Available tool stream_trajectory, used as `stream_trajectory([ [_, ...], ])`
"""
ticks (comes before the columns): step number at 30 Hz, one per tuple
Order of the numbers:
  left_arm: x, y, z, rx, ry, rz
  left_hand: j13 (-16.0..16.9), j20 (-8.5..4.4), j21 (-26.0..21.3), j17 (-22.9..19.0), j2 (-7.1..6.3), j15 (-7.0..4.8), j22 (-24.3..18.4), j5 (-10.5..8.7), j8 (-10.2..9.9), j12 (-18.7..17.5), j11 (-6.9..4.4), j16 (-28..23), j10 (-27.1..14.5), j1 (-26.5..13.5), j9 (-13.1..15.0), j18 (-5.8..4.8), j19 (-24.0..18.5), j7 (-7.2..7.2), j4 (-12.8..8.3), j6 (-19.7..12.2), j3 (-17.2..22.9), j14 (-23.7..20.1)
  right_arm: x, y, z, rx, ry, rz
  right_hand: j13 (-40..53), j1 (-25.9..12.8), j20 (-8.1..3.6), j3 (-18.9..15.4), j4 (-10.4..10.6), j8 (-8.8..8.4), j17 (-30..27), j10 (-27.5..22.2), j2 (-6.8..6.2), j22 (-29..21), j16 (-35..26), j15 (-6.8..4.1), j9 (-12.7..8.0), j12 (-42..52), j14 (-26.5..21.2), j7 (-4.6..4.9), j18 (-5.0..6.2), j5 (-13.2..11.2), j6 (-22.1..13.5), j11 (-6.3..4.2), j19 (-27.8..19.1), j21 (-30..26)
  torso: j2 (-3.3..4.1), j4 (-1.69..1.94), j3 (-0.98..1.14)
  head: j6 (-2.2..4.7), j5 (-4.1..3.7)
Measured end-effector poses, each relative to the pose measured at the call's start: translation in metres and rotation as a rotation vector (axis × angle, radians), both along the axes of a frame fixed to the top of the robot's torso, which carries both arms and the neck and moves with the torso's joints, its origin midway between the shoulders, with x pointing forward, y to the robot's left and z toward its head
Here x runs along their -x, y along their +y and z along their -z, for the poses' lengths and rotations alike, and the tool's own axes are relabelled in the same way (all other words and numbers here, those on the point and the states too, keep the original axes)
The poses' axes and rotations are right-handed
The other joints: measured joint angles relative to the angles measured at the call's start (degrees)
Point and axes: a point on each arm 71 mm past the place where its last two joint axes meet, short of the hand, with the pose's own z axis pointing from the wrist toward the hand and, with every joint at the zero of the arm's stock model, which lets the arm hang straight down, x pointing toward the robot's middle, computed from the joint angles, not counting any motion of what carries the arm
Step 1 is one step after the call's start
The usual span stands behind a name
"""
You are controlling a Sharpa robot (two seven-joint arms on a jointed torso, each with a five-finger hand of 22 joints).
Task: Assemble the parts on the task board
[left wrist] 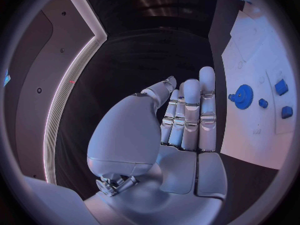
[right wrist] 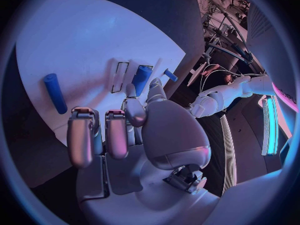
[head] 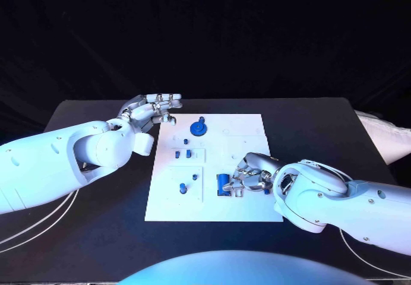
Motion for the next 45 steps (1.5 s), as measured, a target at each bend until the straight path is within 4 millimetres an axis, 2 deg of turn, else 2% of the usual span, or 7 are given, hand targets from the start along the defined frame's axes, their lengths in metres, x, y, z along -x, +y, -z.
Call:
stream_trajectory([
  [3, 0.000, 0.000, 0.000, 0.000, 0.000, 0.000, 0.0, 0.00, 0.0, 0.0, 0.00, 0.00, 0.0, 0.00, 0.0, 0.0, 0.00, 0.0, 0.0, 0.0, 0.0, 0.00, 0.0, 0.00, 0.0, 0.0, 0.0, 0.0, -0.001, -0.001, 0.000, 0.006, -0.004, 0.002, 0.0, -0.5, 0.00, 0.3, 0.3, 0.00, 0.0, 0.0, 0.52, 0.1, 0.0, 0.00, 0.1, 0.0, 0.0, 0.00, 0.00, 0.8, 0.0, 0.00, 0.0, 0.0, 0.00, -0.02, 0.00, 0.03, 0.06],
  [12, 0.000, 0.000, 0.000, 0.000, 0.001, 0.000, 0.0, 0.00, 0.0, 0.0, 0.00, 0.00, 0.0, 0.00, 0.0, 0.0, 0.00, 0.0, 0.0, 0.0, 0.0, 0.00, 0.0, 0.00, 0.0, 0.0, 0.0, 0.0, -0.001, -0.001, 0.000, 0.013, -0.012, 0.001, 0.0, 0.5, 0.00, 0.2, -0.4, 0.00, 0.0, 0.0, 0.49, 0.2, 0.0, 0.00, 0.3, -0.2, 0.0, 0.00, 0.00, 1.3, 0.0, 0.00, 0.0, 0.0, 0.00, -0.09, 0.02, 0.09, 0.06],
  [18, 0.000, 0.000, 0.000, 0.000, 0.001, 0.001, 0.0, 0.00, 0.0, -0.1, 0.00, 0.00, 0.0, 0.00, 0.0, 0.0, 0.20, 0.0, -0.2, 0.0, 0.0, 0.00, 0.0, 0.00, 0.0, 0.0, 0.0, 0.0, -0.001, 0.000, 0.000, 0.023, -0.021, -0.009, 0.0, 2.8, 0.00, 1.3, -2.7, 0.23, 0.0, 0.2, 0.35, 0.2, 0.0, -0.20, 0.5, -0.3, 0.2, 0.00, 0.00, -1.2, 0.0, -0.22, 0.0, 0.0, 0.00, -0.07, 0.03, 0.05, 0.03],
  [28, -0.001, 0.000, 0.000, -0.001, 0.001, -0.001, 0.0, 0.00, 0.0, -0.1, 0.00, 0.00, 0.0, 0.00, 0.0, 0.0, 0.20, 0.0, -0.2, 0.0, 0.0, 0.00, 0.0, 0.00, 0.0, 0.0, 0.0, 0.0, -0.004, 0.003, 0.001, 0.039, -0.044, -0.019, 0.3, 2.9, -0.20, 1.3, -2.7, 0.27, 0.0, 0.2, 0.31, 0.2, 0.3, -0.20, 0.7, -0.4, 0.2, -0.12, 0.01, -1.4, 0.1, -0.22, 0.2, 0.2, -0.02, -0.09, 0.03, 0.01, 0.02],
  [32, -0.001, 0.000, 0.000, -0.002, 0.002, -0.002, 0.0, 0.00, 0.0, -0.1, 0.00, 0.00, 0.0, 0.00, 0.0, 0.0, 0.20, 0.0, -0.2, 0.0, 0.0, 0.00, 0.0, 0.00, 0.0, 0.0, 0.0, 0.0, -0.006, 0.003, 0.003, 0.046, -0.055, -0.017, 0.5, 2.4, -0.20, 1.8, -2.5, 0.45, 0.0, 0.5, 1.37, 0.2, 0.5, -0.20, 0.8, -0.1, 0.2, -0.27, 0.00, -1.4, 0.3, -0.53, 0.2, 0.5, -0.02, -0.05, 0.00, 0.01, -0.03],
  [35, -0.001, 0.000, 0.001, -0.001, 0.002, -0.001, 0.0, 0.00, 0.0, -0.1, 0.00, 0.00, 0.0, 0.00, 0.0, 0.0, 0.20, 0.0, -0.2, 0.0, 0.0, 0.00, 0.0, 0.00, 0.0, 0.0, 0.0, 0.0, -0.006, 0.003, 0.003, 0.048, -0.064, -0.016, 1.6, 2.3, -0.20, 1.9, -2.4, 1.02, 0.0, 0.7, 1.82, 0.2, 0.5, -0.42, 1.1, 1.7, 0.0, -1.03, 0.00, -0.3, 1.0, -0.34, 0.2, 0.5, -0.02, -0.02, 0.00, 0.01, -0.08],
  [45, -0.001, 0.000, 0.001, -0.002, 0.002, -0.002, 0.0, 0.00, 0.0, -0.1, 0.00, 0.00, 0.0, 0.00, 0.0, 0.0, 0.20, 0.0, -0.2, 0.0, 0.0, 0.00, 0.0, 0.00, 0.0, 0.0, 0.0, 0.0, -0.006, -0.008, 0.000, 0.052, -0.087, 0.012, 2.7, 2.0, -0.41, 2.0, -2.3, 1.11, 0.0, 0.7, 2.11, 0.2, 0.5, -0.63, 1.2, 2.3, 0.2, -1.21, 0.00, 1.7, 1.2, -0.37, 0.4, 0.5, -0.02, -0.06, 0.00, 0.04, -0.10],
])
